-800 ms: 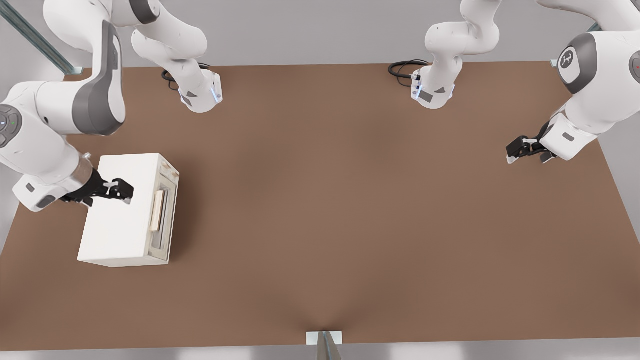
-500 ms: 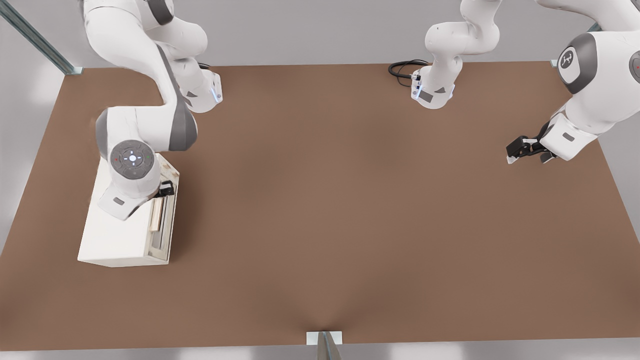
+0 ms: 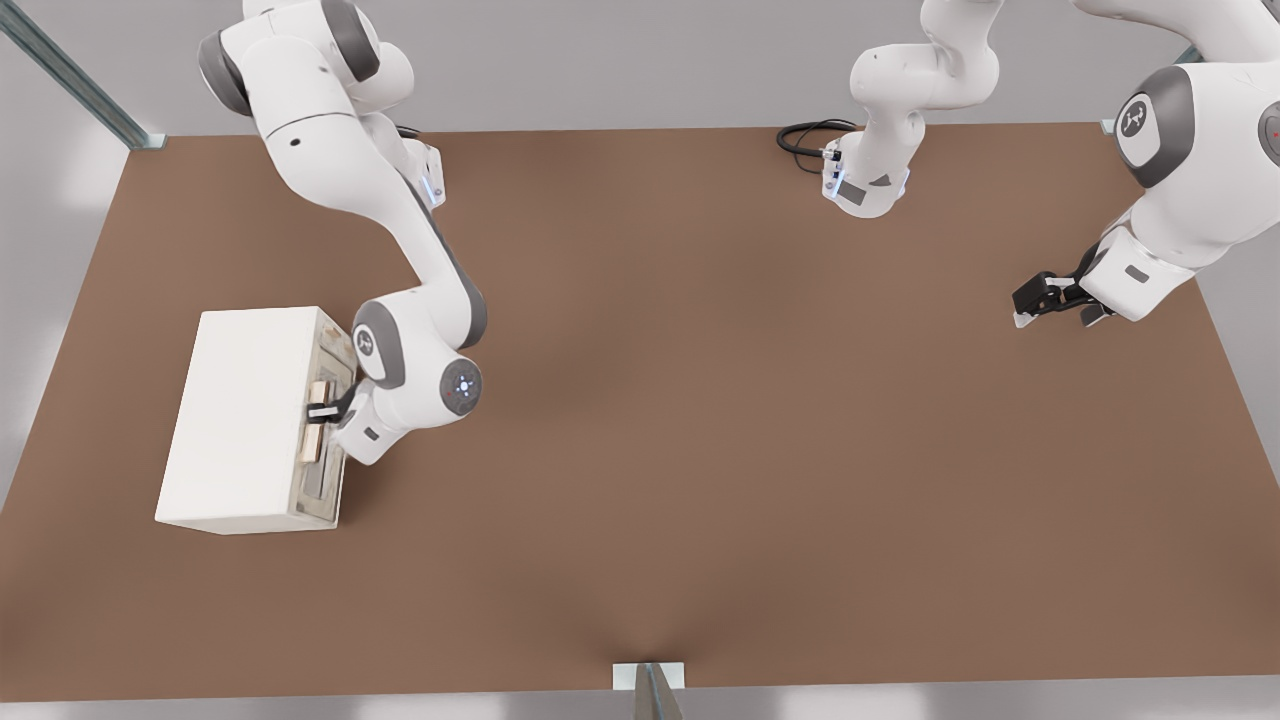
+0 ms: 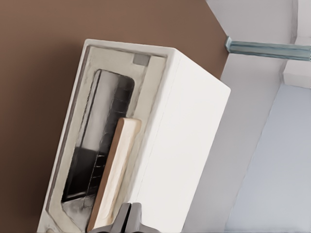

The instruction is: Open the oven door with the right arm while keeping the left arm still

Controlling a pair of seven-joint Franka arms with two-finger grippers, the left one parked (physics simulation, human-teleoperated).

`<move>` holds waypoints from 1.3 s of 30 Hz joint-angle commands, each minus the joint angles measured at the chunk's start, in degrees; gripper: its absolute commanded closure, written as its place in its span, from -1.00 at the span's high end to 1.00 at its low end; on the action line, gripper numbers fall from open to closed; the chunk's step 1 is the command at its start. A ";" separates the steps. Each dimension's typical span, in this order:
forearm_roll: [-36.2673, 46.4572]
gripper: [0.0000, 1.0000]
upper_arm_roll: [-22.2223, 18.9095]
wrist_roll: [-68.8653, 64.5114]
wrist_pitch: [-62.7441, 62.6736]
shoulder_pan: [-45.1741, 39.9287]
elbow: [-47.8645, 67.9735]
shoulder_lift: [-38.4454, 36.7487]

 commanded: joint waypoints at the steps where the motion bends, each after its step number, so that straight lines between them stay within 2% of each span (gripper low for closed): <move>1: -1.26 -1.00 -0.02 20.02 4.62 -0.80 -1.19 -0.07; 9: -1.26 -1.00 -0.28 22.92 10.42 -2.21 -4.62 1.60; 28: -0.73 -1.00 -0.02 22.66 10.77 -5.46 -4.62 1.86; 29: 1.90 -1.00 1.91 24.50 10.60 -5.37 -4.45 1.77; 31: 6.73 -1.00 9.03 34.60 9.90 -5.02 -2.52 1.86; 33: 16.14 -1.00 9.83 38.39 2.52 1.66 5.74 3.00; 34: 21.06 0.06 9.83 36.81 2.25 1.92 8.82 3.18; 35: 25.46 1.00 9.83 30.40 3.74 0.61 9.79 3.09; 37: 35.30 1.00 9.83 13.36 0.58 -6.25 17.87 2.65; 39: 35.57 1.00 9.65 -3.43 -6.63 -10.64 26.66 2.39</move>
